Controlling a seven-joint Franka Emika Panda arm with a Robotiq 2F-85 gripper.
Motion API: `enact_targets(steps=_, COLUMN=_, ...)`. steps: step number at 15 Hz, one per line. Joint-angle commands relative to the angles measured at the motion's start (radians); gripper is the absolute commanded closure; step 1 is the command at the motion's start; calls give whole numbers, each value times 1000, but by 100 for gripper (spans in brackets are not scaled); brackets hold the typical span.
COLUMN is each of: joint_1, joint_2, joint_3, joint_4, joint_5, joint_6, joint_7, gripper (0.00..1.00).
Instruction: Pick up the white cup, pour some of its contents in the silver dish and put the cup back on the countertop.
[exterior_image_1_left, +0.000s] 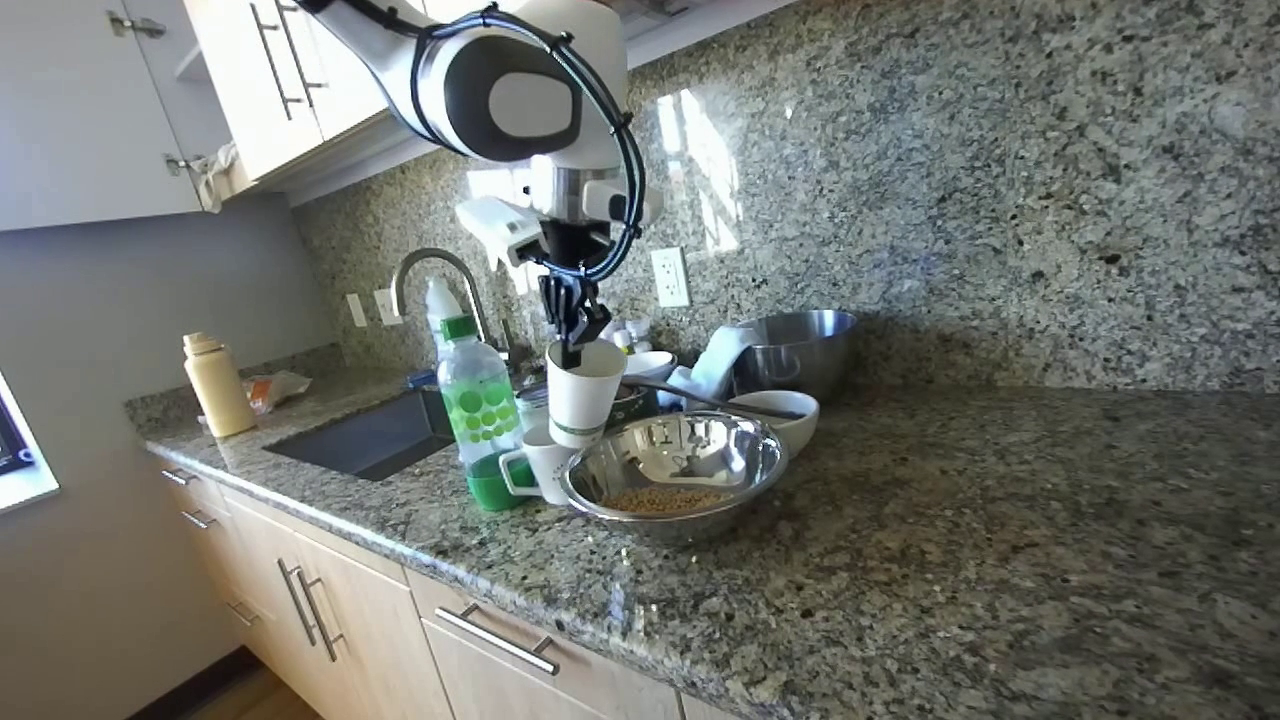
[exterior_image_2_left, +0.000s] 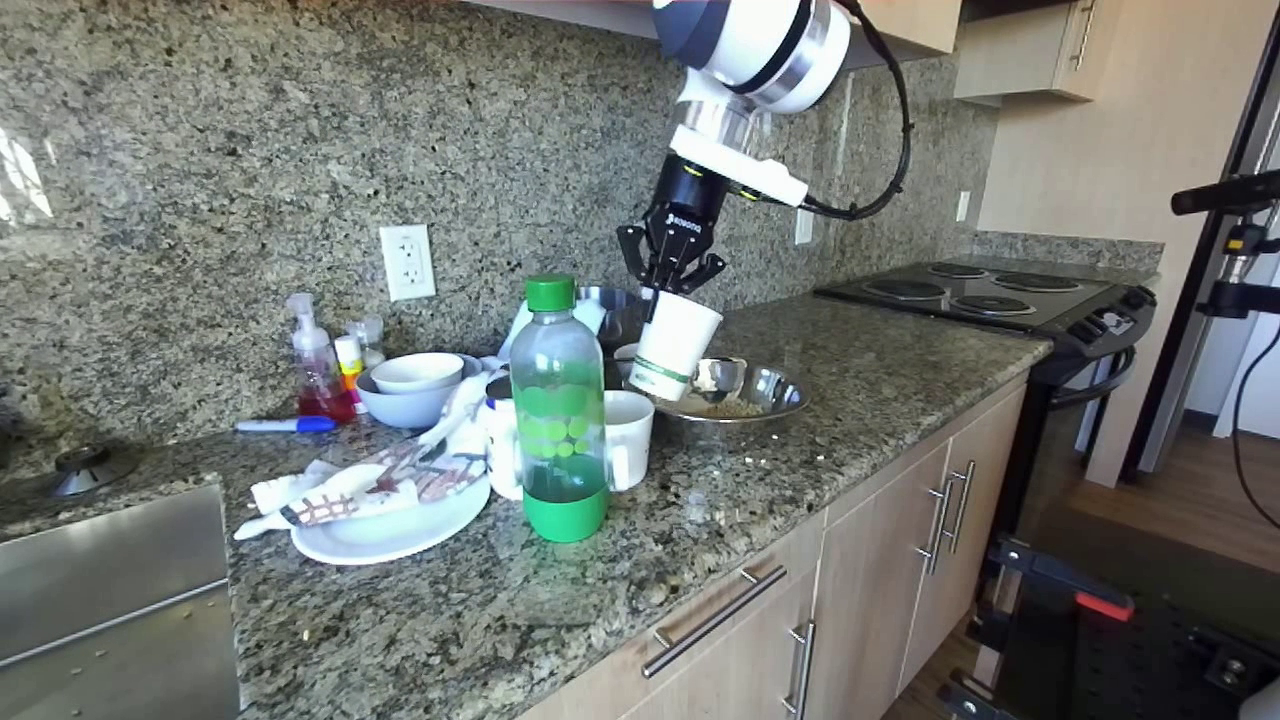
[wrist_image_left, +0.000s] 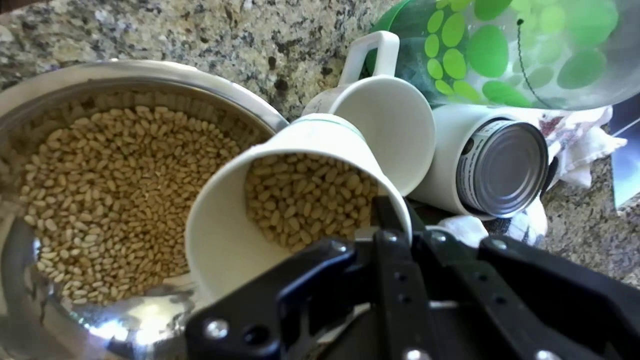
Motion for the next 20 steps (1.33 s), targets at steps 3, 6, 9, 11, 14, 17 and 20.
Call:
enact_targets(steps=3, joint_1=-64, joint_2=27, joint_3=-26, joint_4=51, joint_5=186, joint_6=-193, joint_7=-226, gripper=99)
enact_targets(steps=6, joint_1=-82, joint_2=37, joint_3=-38, joint_4=71, joint_5=255, joint_6=-318, joint_7=-324, gripper=99)
enact_targets(steps=9, joint_1=-99, joint_2=52, joint_3=-48, joint_4=100, joint_5=294, joint_6=-457, joint_7=-410, gripper=99)
enact_targets(steps=11, joint_1=-109, joint_2=71, joint_3=-58, joint_4=125, joint_5=312, joint_6=-550, joint_7=-451, gripper=99)
enact_targets(steps=14, joint_1=-123, joint_2=100, joint_3=-74, joint_4=161, joint_5=320, joint_6=-654, joint_7=-486, gripper=99)
enact_targets(steps=17, joint_1=-141, joint_2=144, joint_3=-86, joint_4=205, joint_5=330, joint_6=-748, joint_7=-499, gripper=99)
enact_targets(steps=20, joint_1=-158, joint_2=195, joint_3=-90, joint_4=254, joint_5=352, joint_6=-827, joint_7=-486, gripper=99)
